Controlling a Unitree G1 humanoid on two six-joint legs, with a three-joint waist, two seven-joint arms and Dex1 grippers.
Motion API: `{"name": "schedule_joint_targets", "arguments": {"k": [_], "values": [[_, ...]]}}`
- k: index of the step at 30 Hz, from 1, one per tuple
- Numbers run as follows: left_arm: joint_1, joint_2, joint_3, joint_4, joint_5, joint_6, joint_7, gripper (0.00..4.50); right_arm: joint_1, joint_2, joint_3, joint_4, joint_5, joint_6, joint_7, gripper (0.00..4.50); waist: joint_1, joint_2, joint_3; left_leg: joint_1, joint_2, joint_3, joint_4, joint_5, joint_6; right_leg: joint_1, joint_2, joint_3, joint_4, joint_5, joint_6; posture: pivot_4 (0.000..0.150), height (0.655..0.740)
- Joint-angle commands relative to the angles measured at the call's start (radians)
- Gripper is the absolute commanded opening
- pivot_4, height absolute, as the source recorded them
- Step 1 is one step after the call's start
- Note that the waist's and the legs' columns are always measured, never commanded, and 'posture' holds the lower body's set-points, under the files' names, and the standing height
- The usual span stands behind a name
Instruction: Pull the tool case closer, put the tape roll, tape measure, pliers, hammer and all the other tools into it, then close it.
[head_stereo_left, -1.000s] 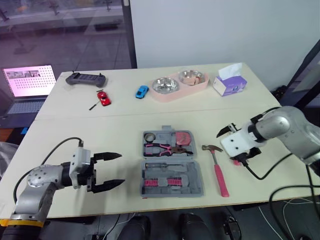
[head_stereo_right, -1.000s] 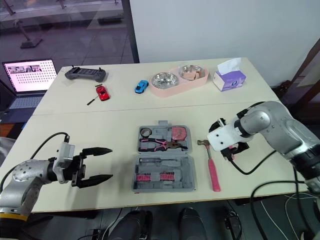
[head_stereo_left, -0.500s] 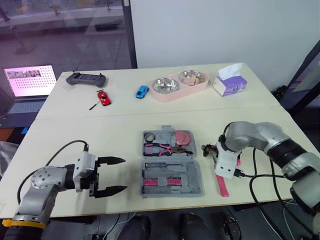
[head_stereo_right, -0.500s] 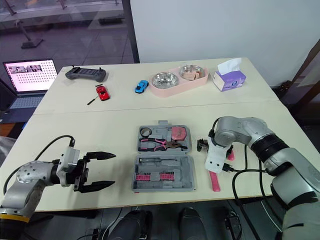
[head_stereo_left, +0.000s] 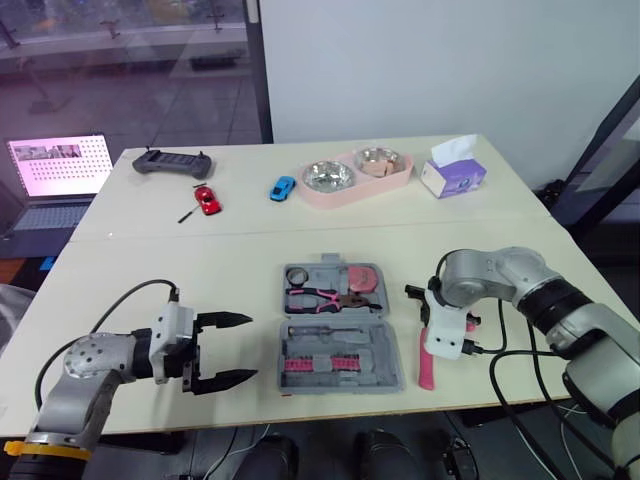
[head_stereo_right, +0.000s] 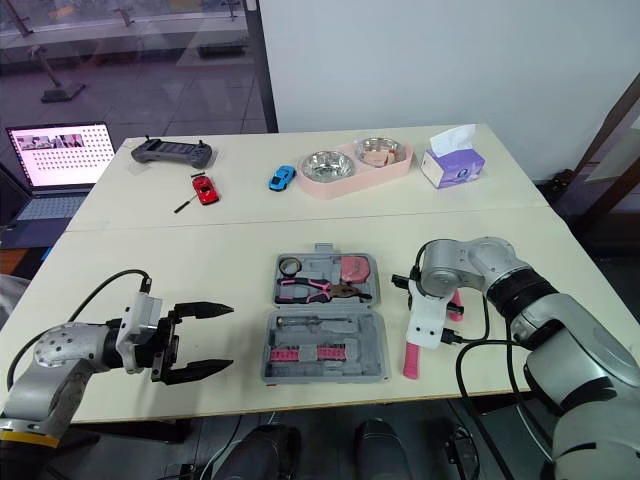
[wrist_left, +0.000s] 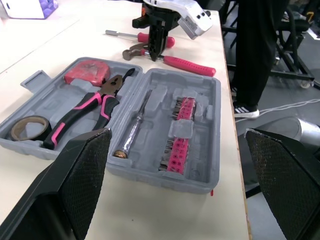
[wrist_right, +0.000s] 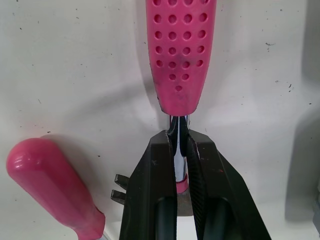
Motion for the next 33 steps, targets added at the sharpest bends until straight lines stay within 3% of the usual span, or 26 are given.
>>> {"name": "schedule_joint_targets", "arguments": {"k": [1, 5, 9, 11, 13, 17, 22, 27, 30, 33], "values": [[-0.011, -0.004, 0.001, -0.021, -0.005, -0.005, 0.005, 4.5, -0.014, -0.001, -0.007, -0.017, 0.013, -0.038, -0.022, 0.0, -0.002, 0.0, 0.0, 0.0, 0.0, 0.0, 0.0, 0.0, 0.0, 0.0, 0.0, 0.0, 0.0, 0.0, 0.0, 0.15, 0.737], [-0.026, -0.014, -0.007, -0.011, -0.007, -0.002, 0.007, 4.5, -0.053, -0.047, -0.052, -0.051, 0.088, -0.084, -0.005, 0.0, 0.0, 0.003, 0.002, -0.001, 0.0, 0.001, -0.001, 0.0, 0.0, -0.002, 0.0, 0.001, 0.002, 0.0, 0.0, 0.15, 0.737], [-0.039, -0.021, -0.015, 0.006, 0.0, -0.008, 0.0, 4.5, -0.085, -0.125, -0.085, -0.121, 0.281, -0.161, 0.046, 0.0, 0.0, 0.009, 0.005, -0.009, -0.001, 0.002, -0.001, 0.001, -0.001, -0.008, -0.001, 0.003, 0.006, 0.002, 0.003, 0.15, 0.737], [-0.052, -0.027, -0.021, 0.016, 0.003, -0.008, -0.001, 4.5, -0.094, -0.19, -0.084, -0.179, 0.461, -0.174, 0.106, 0.0, 0.001, 0.011, 0.007, -0.011, 0.0, 0.002, -0.001, 0.001, -0.002, -0.01, 0.0, 0.003, 0.006, 0.002, 0.003, 0.15, 0.737], [-0.058, -0.03, -0.025, 0.021, 0.005, -0.011, -0.005, 4.5, -0.067, -0.264, -0.102, -0.284, 0.706, -0.053, 0.221, 0.0, 0.003, 0.011, 0.008, -0.011, 0.0, 0.002, -0.001, 0.001, -0.002, -0.01, -0.001, 0.003, 0.006, 0.002, 0.003, 0.15, 0.737], [-0.055, -0.027, -0.024, 0.023, 0.001, -0.013, -0.009, 4.5, 0.091, -0.452, -0.239, -0.678, 1.213, 0.787, 0.422, 0.0, 0.009, 0.012, 0.007, -0.013, 0.0, -0.001, -0.001, 0.001, 0.0, -0.009, -0.004, 0.003, 0.004, 0.001, 0.001, 0.15, 0.737], [-0.062, -0.028, -0.03, 0.035, 0.0, -0.015, -0.017, 4.5, 0.087, -0.513, -0.346, -0.924, 1.503, 1.749, 0.347, 0.0, 0.003, 0.012, 0.007, -0.015, 0.0, 0.0, 0.0, 0.0, 0.001, -0.012, -0.005, 0.003, 0.003, -0.001, -0.001, 0.15, 0.737], [-0.07, -0.031, -0.045, 0.041, 0.002, -0.015, -0.029, 4.5, 0.085, -0.362, -0.459, -0.861, 1.599, 2.449, 0.119, 0.0, 0.008, 0.011, 0.007, -0.018, -0.001, 0.0, 0.001, 0.0, 0.001, -0.014, -0.006, 0.003, 0.002, -0.001, -0.002, 0.15, 0.737], [-0.078, -0.031, -0.047, 0.047, 0.002, -0.013, -0.032, 4.5, 0.151, -0.27, -0.552, -0.716, 1.626, 2.573, -0.113, 0.0, 0.013, 0.011, 0.006, -0.026, -0.002, 0.001, 0.004, 0.0, 0.001, -0.021, -0.007, 0.003, 0.002, 0.001, -0.001, 0.15, 0.737], [-0.081, -0.03, -0.046, 0.048, 0.002, -0.01, -0.034, 4.5, 0.225, -0.246, -0.617, -0.626, 1.774, 2.573, -0.342, 0.0, 0.033, 0.011, 0.006, -0.032, -0.003, 0.001, 0.006, 0.0, 0.001, -0.027, -0.008, 0.003, 0.003, 0.006, 0.001, 0.15, 0.737]]}}
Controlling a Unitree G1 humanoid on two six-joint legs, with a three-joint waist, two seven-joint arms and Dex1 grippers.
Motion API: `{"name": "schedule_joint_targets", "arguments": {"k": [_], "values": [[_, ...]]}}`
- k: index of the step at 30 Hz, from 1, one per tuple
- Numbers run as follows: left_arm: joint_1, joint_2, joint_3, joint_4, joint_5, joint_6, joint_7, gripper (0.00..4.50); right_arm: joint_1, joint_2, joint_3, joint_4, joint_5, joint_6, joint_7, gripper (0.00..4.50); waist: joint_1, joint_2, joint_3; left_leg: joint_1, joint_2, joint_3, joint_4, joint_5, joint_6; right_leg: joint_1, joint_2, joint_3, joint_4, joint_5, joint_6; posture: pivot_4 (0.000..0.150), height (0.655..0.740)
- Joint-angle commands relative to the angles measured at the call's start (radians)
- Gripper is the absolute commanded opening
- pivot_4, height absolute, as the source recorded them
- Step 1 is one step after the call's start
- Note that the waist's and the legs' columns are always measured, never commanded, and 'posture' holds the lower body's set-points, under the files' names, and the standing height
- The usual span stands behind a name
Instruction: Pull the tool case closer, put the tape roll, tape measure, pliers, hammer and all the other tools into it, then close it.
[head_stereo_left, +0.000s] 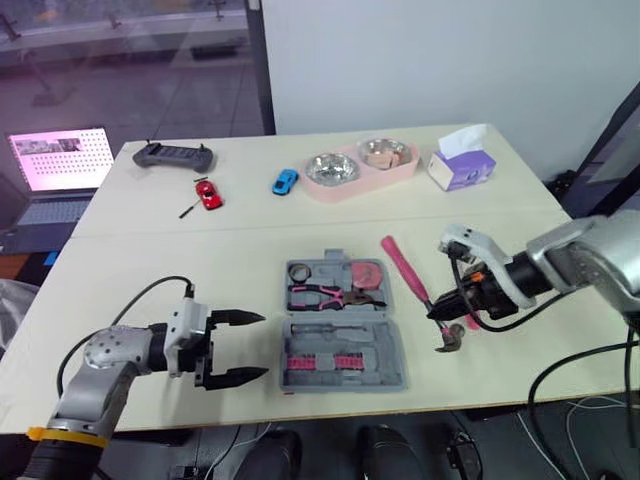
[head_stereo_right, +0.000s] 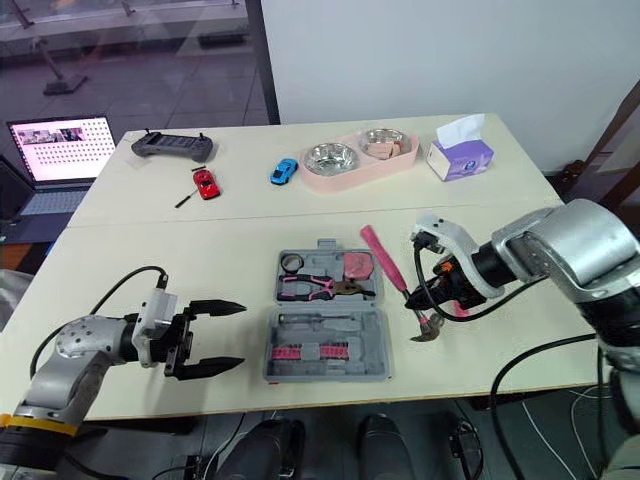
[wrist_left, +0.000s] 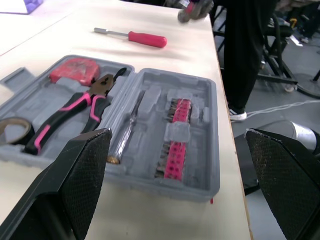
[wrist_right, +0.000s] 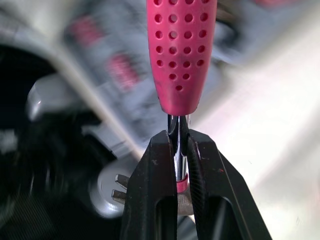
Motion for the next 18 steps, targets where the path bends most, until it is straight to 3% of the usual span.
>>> {"name": "schedule_joint_targets", "arguments": {"k": [1, 9, 14, 18], "values": [[-0.006, 0.005, 0.01, -0.008, -0.009, 0.0, -0.006, 4.5, 0.057, 0.022, -0.119, 0.064, 0.203, 0.027, -0.282, 0.0, 0.009, 0.001, 0.0, -0.001, -0.001, 0.0, 0.0, 0.0, 0.0, 0.0, -0.001, -0.001, 0.0, 0.0, 0.0, 0.15, 0.737], [-0.002, 0.011, 0.012, -0.013, -0.008, 0.007, -0.005, 4.5, 0.256, 0.197, -0.352, 0.043, 0.602, 0.027, -0.962, 0.0, 0.0, 0.001, 0.0, 0.0, 0.0, 0.0, 0.0, 0.0, 0.001, 0.002, 0.0, -0.002, -0.001, 0.0, 0.0, 0.15, 0.737], [0.005, 0.012, 0.015, -0.024, -0.01, 0.014, 0.005, 4.5, 0.343, 0.364, -0.474, -0.027, 0.597, 0.027, -1.263, 0.0, -0.001, -0.001, -0.001, 0.001, 0.001, -0.001, 0.001, 0.002, 0.001, 0.003, 0.002, -0.002, 0.0, 0.001, -0.001, 0.15, 0.737], [0.007, 0.011, 0.019, -0.026, -0.008, 0.014, 0.009, 4.5, 0.378, 0.472, -0.51, -0.061, 0.54, 0.027, -1.35, 0.0, -0.001, -0.001, -0.002, 0.002, 0.001, 0.0, 0.002, 0.002, 0.001, 0.004, 0.004, -0.002, 0.001, 0.001, 0.0, 0.15, 0.737]]}}
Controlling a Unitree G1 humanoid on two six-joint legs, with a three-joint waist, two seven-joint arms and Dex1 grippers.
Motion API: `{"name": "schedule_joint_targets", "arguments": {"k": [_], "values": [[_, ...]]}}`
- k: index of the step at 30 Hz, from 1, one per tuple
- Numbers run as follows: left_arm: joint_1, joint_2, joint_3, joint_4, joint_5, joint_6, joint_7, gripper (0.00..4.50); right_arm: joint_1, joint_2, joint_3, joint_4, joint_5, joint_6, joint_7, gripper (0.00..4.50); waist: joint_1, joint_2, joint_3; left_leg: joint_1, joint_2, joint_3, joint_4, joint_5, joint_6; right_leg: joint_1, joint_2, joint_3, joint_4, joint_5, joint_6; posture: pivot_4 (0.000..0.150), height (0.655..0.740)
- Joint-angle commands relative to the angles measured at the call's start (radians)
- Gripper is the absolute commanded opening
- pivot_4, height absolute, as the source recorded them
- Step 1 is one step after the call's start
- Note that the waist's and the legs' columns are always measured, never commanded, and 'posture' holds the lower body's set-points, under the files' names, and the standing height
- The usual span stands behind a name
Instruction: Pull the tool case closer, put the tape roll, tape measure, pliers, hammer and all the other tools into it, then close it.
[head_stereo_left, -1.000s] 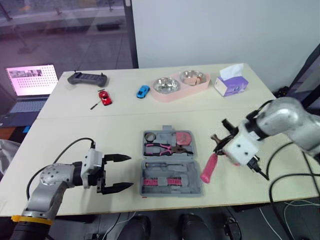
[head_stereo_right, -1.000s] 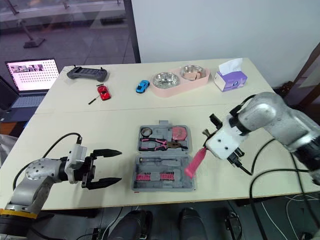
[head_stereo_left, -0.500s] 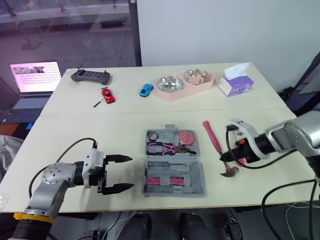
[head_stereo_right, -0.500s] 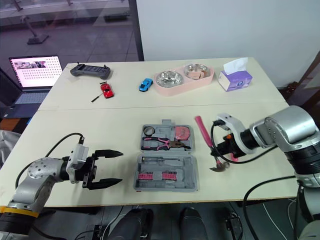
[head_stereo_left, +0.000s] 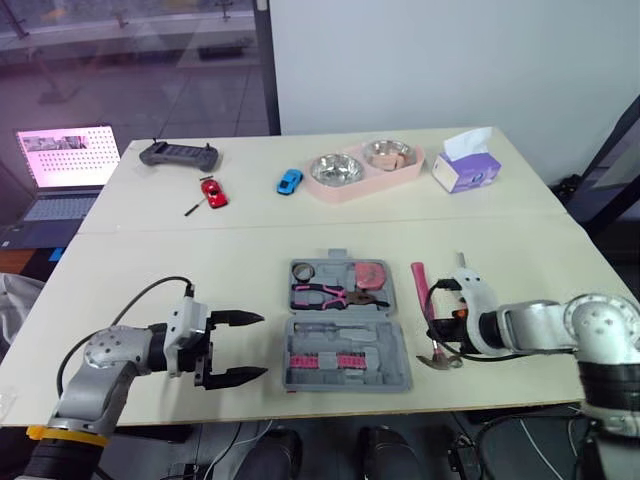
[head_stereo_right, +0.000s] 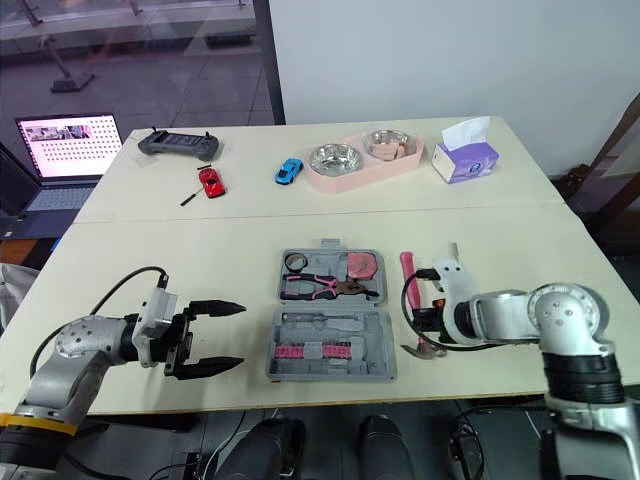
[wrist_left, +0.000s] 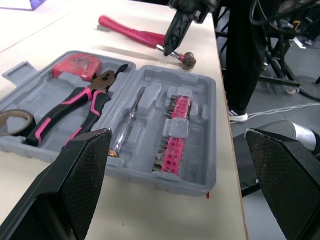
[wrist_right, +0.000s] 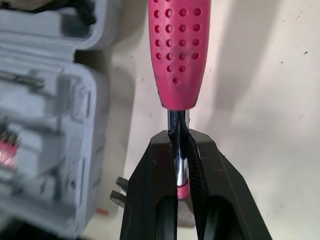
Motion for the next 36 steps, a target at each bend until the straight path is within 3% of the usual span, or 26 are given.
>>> {"name": "schedule_joint_targets", "arguments": {"k": [1, 5, 8, 14, 15, 19, 22, 27, 36], "values": [[0.004, 0.009, 0.018, -0.028, -0.007, -0.007, 0.004, 4.5, 0.023, 0.065, -0.052, -0.035, -0.027, 0.006, -0.08, 0.0, 0.0, 0.0, 0.0, 0.0, 0.0, 0.0, 0.0, 0.0, 0.0, 0.0, 0.0, 0.0, 0.0, 0.0, 0.0, 0.15, 0.737], [0.005, 0.009, 0.018, -0.03, -0.007, -0.004, 0.007, 4.5, 0.055, 0.146, -0.087, -0.058, -0.115, 0.006, -0.11, 0.0, 0.0, -0.001, -0.001, 0.0, 0.0, 0.0, 0.0, 0.0, 0.0, 0.0, 0.001, -0.001, 0.001, 0.0, 0.001, 0.15, 0.737], [0.004, 0.01, 0.019, -0.029, -0.008, -0.004, 0.007, 4.5, 0.076, 0.186, -0.107, -0.091, -0.181, -0.002, -0.09, 1.21, -0.001, -0.001, -0.002, 0.001, 0.0, 0.0, 0.0, 0.0, 0.0, 0.0, 0.001, -0.001, 0.002, 0.0, 0.001, 0.15, 0.737], [0.0, 0.015, 0.025, -0.025, -0.014, -0.003, 0.003, 4.5, 0.088, 0.244, -0.177, -0.212, -0.213, 0.005, -0.042, 4.22, 0.0, -0.001, -0.002, 0.005, 0.0, 0.0, 0.0, 0.0, 0.0, 0.004, 0.002, -0.001, 0.002, 0.0, 0.001, 0.15, 0.737], [-0.001, 0.017, 0.027, -0.024, -0.016, -0.001, 0.002, 4.5, 0.094, 0.251, -0.187, -0.255, -0.216, 0.003, -0.035, 4.42, 0.0, -0.001, -0.002, 0.005, 0.0, 0.0, 0.0, 0.0, 0.0, 0.004, 0.002, -0.001, 0.002, 0.0, 0.001, 0.15, 0.737], [0.002, 0.024, 0.036, -0.022, -0.02, 0.001, 0.002, 4.5, 0.228, 0.229, -0.094, -0.56, -0.286, -0.134, 0.018, 4.42, -0.003, -0.001, -0.002, 0.004, 0.001, 0.0, -0.002, 0.0, 0.0, 0.002, 0.003, -0.001, 0.003, 0.0, 0.001, 0.15, 0.737], [0.002, 0.03, 0.039, -0.023, -0.023, 0.005, 0.0, 4.5, 0.362, 0.115, 0.139, -0.715, -0.532, -0.396, 0.073, 4.42, -0.006, 0.0, -0.003, 0.005, 0.002, 0.0, -0.002, 0.0, 0.0, 0.002, 0.005, 0.0, 0.003, 0.0, 0.001, 0.15, 0.737], [-0.011, 0.034, 0.034, -0.017, -0.025, 0.009, -0.008, 4.5, 0.541, 0.121, 0.25, -0.647, -0.771, -0.667, 0.122, 4.42, -0.005, -0.002, -0.003, 0.005, 0.002, 0.0, -0.002, 0.0, 0.0, 0.003, 0.005, 0.001, 0.003, -0.001, 0.002, 0.15, 0.737], [-0.034, 0.03, 0.026, -0.009, -0.022, 0.014, -0.021, 4.5, 0.575, 0.199, 0.301, -0.458, -0.963, -0.851, 0.219, 4.42, -0.003, -0.002, -0.003, 0.007, 0.002, 0.0, -0.003, 0.0, 0.0, 0.004, 0.006, 0.002, 0.002, -0.001, 0.001, 0.15, 0.737]]}}
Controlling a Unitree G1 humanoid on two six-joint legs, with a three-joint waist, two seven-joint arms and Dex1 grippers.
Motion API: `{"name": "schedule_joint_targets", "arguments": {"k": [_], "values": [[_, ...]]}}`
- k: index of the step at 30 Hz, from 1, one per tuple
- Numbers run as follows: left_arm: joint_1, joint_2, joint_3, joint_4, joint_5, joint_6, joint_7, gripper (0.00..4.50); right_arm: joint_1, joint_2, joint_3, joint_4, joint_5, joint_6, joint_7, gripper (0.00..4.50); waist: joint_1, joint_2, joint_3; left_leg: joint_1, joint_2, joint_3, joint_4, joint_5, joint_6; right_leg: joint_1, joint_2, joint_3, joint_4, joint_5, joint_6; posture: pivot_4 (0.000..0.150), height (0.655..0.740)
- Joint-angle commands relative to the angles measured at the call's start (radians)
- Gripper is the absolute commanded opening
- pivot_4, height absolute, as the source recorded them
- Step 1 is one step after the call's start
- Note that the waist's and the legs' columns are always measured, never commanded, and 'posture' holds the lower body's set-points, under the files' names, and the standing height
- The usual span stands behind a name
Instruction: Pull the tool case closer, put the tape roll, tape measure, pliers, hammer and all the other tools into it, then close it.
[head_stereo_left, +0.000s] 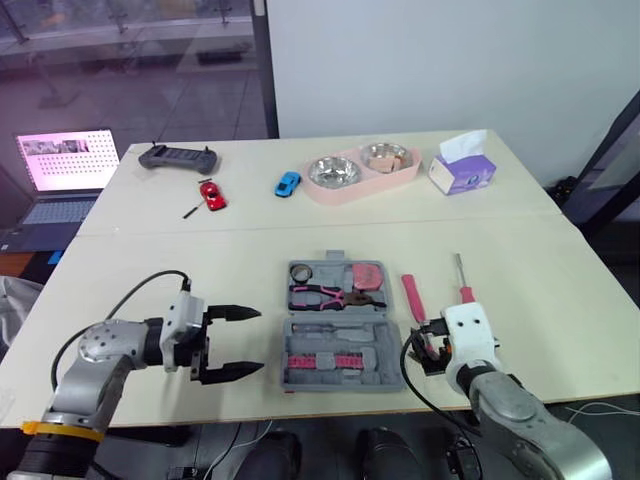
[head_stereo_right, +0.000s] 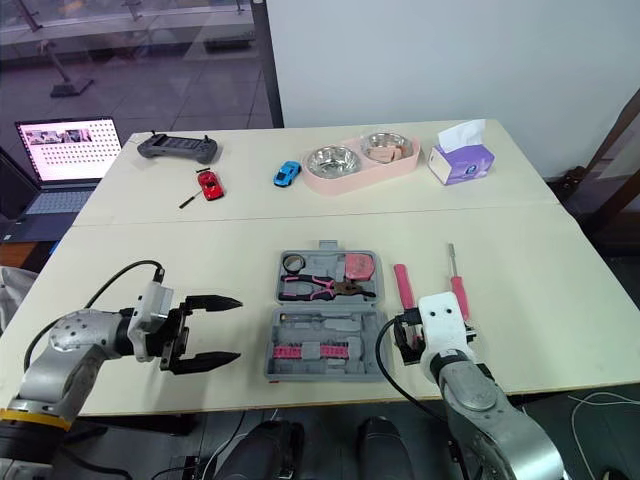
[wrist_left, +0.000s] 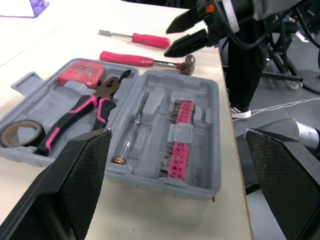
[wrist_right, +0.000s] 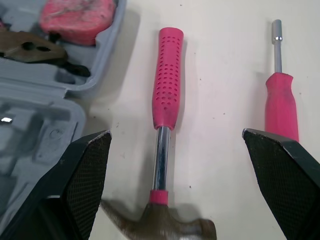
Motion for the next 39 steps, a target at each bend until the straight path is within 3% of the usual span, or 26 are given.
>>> {"name": "schedule_joint_targets", "arguments": {"k": [1, 11, 14, 21, 28, 34, 39], "values": [[-0.007, 0.007, 0.015, -0.006, -0.016, 0.006, -0.008, 4.5, -0.002, 0.027, 0.006, 0.053, -0.051, -0.043, 0.041, 4.42, 0.0, 0.0, 0.0, 0.0, 0.0, 0.0, 0.0, 0.0, 0.0, 0.0, 0.0, 0.0, 0.0, 0.0, 0.0, 0.15, 0.737], [0.0, 0.009, 0.02, -0.016, -0.014, 0.01, -0.008, 4.5, -0.066, 0.091, -0.033, 0.175, -0.119, -0.033, 0.111, 4.42, 0.001, 0.0, 0.0, 0.002, 0.0, 0.0, 0.0, 0.0, 0.0, 0.002, 0.0, 0.0, 0.0, 0.0, 0.0, 0.15, 0.737], [0.0, 0.009, 0.022, -0.017, -0.015, 0.011, -0.007, 4.5, -0.07, 0.127, -0.052, 0.182, -0.108, -0.001, 0.12, 3.57, 0.001, 0.0, 0.0, 0.002, 0.0, 0.0, 0.0, 0.0, 0.0, 0.002, 0.0, 0.0, 0.0, 0.0, 0.0, 0.15, 0.737], [-0.002, 0.009, 0.024, -0.014, -0.014, 0.011, -0.006, 4.5, -0.058, 0.17, -0.063, 0.157, -0.134, 0.023, 0.132, 0.02, 0.003, 0.0, 0.0, 0.006, 0.0, -0.001, 0.0, 0.0, 0.0, 0.006, 0.0, 0.0, 0.0, -0.002, -0.003, 0.15, 0.737], [-0.014, 0.004, 0.021, -0.007, -0.011, 0.011, 0.0, 4.5, -0.054, 0.183, -0.106, 0.064, -0.168, 0.039, 0.131, 0.02, 0.003, 0.0, 0.0, 0.006, 0.0, -0.001, -0.001, 0.0, 0.0, 0.006, 0.0, 0.001, 0.0, -0.002, -0.003, 0.15, 0.737], [-0.014, 0.012, 0.034, -0.003, -0.017, 0.016, 0.005, 4.5, -0.128, -0.113, -0.152, -0.166, -0.154, 0.074, 0.353, 0.02, -0.001, 0.002, 0.002, 0.006, -0.001, 0.0, -0.001, 0.0, 0.0, 0.006, -0.001, 0.001, 0.0, -0.002, 0.0, 0.15, 0.737], [-0.023, 0.013, 0.032, 0.024, -0.022, 0.032, -0.007, 4.5, -0.394, -0.318, -0.171, -0.253, 0.081, 0.276, 0.628, 0.02, -0.006, 0.002, 0.002, 0.006, 0.002, 0.0, -0.001, 0.0, 0.0, 0.006, 0.002, 0.0, 0.0, -0.002, -0.001, 0.15, 0.737]]}}
